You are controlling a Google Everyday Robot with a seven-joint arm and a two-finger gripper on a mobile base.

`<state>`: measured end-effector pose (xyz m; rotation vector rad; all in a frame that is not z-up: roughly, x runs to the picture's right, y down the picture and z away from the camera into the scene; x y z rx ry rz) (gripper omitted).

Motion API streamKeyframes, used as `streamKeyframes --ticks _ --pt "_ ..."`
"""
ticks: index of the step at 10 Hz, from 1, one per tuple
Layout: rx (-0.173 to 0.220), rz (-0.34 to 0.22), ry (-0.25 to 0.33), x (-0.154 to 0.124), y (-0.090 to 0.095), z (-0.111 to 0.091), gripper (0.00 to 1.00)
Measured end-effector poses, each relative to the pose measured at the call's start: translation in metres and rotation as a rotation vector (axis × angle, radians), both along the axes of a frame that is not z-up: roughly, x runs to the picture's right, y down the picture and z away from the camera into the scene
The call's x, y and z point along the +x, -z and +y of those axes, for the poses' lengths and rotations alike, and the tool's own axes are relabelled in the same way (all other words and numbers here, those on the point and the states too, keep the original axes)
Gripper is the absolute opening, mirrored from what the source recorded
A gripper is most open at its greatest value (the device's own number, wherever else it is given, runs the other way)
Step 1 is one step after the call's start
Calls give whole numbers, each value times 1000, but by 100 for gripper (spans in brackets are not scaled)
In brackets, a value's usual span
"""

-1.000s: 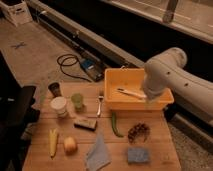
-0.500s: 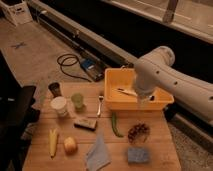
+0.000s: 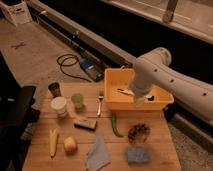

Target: Stack cups into tray

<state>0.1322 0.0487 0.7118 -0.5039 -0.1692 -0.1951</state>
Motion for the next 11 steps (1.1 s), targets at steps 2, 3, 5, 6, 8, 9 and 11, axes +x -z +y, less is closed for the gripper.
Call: streamKeyframes --ticks 2,3,5,6,8,9,11 --pt "-39 -65 -7 -31 -25 4 65" --pt "-50 -83 6 -43 -31 4 65" --pt "-66 -142 57 -84 -43 -2 65" --pt "-62 -168 80 -101 -45 -6 65" --pt "-49 -219 119 -132 -46 -16 65" --pt "-42 -258 145 -159 -47 -21 65" --pt "-34 -311 183 -194 -46 -26 65"
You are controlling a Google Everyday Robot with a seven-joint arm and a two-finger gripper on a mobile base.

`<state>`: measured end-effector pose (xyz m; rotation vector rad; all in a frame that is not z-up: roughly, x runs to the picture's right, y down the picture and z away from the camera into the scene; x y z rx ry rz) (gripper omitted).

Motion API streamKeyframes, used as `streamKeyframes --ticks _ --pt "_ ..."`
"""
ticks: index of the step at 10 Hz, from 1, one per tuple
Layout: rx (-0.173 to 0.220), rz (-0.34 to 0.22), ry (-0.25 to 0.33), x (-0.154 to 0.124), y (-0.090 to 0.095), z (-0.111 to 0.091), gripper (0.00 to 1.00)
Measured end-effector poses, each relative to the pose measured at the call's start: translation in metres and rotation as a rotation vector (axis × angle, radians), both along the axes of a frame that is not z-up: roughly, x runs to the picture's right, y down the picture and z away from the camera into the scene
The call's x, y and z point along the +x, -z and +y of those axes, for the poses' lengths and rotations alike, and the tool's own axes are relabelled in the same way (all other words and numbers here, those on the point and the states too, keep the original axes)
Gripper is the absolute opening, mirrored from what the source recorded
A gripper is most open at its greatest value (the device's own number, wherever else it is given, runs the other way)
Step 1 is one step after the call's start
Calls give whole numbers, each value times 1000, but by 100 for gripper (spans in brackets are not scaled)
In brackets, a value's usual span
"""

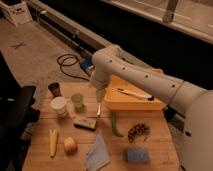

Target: Stack cups into tray

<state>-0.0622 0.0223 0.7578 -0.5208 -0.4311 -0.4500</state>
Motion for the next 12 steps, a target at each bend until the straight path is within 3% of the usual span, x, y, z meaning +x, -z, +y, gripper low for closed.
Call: streamKeyframes --ticks 4,7,8,10,12 --pt "0 -8 8 -5 0 1 65" --pt "5 48 -10 15 -3 2 65" --pt "6 52 -17 25 -10 1 65" --pt "-1 43 -16 19 -22 0 65" --pt "-8 23 -4 -8 -40 -3 65"
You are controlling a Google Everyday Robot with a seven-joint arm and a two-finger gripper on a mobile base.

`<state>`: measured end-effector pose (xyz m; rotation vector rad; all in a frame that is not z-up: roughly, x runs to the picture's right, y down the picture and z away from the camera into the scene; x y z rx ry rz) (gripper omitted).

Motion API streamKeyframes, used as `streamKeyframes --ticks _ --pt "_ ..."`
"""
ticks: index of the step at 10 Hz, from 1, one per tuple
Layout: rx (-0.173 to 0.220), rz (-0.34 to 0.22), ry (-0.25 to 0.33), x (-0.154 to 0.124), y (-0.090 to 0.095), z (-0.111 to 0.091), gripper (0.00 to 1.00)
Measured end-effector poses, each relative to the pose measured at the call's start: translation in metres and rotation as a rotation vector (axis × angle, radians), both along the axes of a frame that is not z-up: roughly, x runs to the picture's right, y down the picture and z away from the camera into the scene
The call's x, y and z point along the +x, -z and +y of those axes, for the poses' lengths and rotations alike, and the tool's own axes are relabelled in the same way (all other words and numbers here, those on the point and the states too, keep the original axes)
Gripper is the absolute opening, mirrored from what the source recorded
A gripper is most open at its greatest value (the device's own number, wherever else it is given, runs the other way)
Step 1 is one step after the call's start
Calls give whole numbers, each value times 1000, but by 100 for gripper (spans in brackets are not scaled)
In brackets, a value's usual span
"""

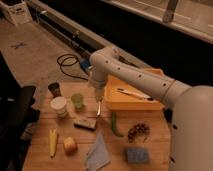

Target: Stack cups into tray

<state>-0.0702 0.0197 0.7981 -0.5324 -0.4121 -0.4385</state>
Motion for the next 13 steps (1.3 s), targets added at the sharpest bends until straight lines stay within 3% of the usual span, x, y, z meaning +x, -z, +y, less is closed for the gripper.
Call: streamKeyframes --ticks 3,5,6,10,13 --pt "-18 -43 49 -46 -31 0 65" --pt "-42 -65 75 -62 -48 4 65" --pt "-57 -67 83 -63 -52 7 65" --pt "-53 -74 79 -64 -52 9 65" --pt "-73 -94 73 -70 -58 29 65"
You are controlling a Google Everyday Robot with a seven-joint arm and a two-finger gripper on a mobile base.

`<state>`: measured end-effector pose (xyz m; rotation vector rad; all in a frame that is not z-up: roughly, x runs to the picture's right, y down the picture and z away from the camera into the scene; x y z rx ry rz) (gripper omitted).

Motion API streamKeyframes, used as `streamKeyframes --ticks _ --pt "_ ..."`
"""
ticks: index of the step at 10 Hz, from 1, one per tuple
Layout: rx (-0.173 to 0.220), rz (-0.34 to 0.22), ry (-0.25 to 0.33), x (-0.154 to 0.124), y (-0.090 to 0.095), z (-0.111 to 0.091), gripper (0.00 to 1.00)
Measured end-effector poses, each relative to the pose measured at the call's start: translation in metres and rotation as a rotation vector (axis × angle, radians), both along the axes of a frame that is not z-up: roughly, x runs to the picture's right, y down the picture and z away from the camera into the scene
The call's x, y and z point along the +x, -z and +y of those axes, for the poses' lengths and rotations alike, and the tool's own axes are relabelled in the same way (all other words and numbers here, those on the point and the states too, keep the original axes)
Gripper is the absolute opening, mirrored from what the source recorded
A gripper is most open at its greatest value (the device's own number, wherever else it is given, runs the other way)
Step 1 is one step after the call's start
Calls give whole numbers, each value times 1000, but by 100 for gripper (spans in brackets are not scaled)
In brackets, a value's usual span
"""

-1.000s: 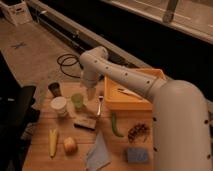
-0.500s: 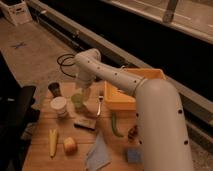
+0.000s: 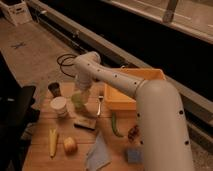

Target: Stack cups into tray

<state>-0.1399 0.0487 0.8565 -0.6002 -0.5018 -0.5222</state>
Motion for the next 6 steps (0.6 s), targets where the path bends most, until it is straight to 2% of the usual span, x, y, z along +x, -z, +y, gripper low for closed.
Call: streamKeyframes --ticks 6 --pt "-71 -14 -24 -2 -19 28 65"
